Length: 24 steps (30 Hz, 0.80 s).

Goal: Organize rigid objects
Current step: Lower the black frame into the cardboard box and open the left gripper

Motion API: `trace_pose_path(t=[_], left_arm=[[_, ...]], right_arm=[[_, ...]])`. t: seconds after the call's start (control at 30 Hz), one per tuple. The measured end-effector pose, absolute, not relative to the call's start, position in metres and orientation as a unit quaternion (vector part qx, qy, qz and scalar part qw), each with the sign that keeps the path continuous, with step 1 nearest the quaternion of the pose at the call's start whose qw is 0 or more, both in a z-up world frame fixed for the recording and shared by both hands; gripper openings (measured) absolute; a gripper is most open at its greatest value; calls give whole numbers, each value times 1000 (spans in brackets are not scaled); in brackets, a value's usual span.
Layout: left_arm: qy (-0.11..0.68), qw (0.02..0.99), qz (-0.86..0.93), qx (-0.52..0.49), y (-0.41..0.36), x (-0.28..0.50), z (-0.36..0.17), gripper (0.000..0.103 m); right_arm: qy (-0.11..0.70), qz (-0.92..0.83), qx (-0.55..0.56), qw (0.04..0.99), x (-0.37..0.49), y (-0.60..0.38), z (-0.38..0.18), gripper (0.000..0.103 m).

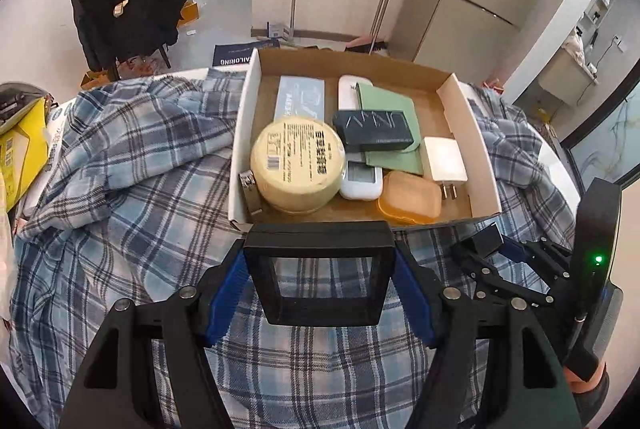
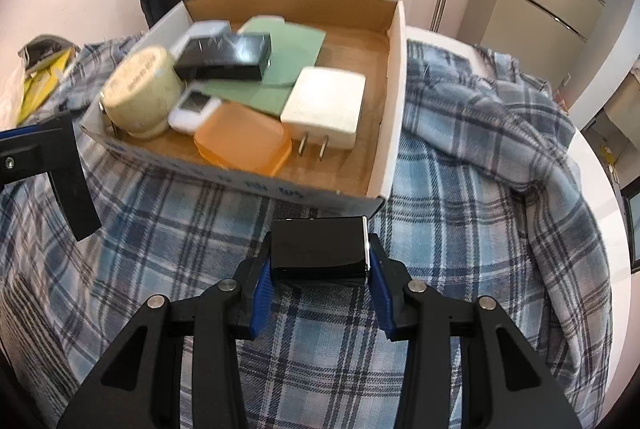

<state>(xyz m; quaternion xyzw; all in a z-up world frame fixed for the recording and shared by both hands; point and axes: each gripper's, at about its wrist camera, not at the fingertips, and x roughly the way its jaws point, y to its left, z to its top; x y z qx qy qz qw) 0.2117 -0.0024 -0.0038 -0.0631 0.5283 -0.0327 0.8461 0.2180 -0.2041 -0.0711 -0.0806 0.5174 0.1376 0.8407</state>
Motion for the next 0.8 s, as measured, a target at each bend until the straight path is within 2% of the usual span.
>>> trace_pose_path(t=[0.37,0.5,0.8], left_arm=[[480,872,-58,-78,-18,237,36,72],[456,884,-88,-51,-42,254,32,72],[495,865,-81,-27,-70,283,-11,72]], right_arm=[[454,117,-46,882,211,-222,-22,40],[402,70,-51,911,213,-236,-13,40],[421,42,-18,906,231,-264,-16,40]])
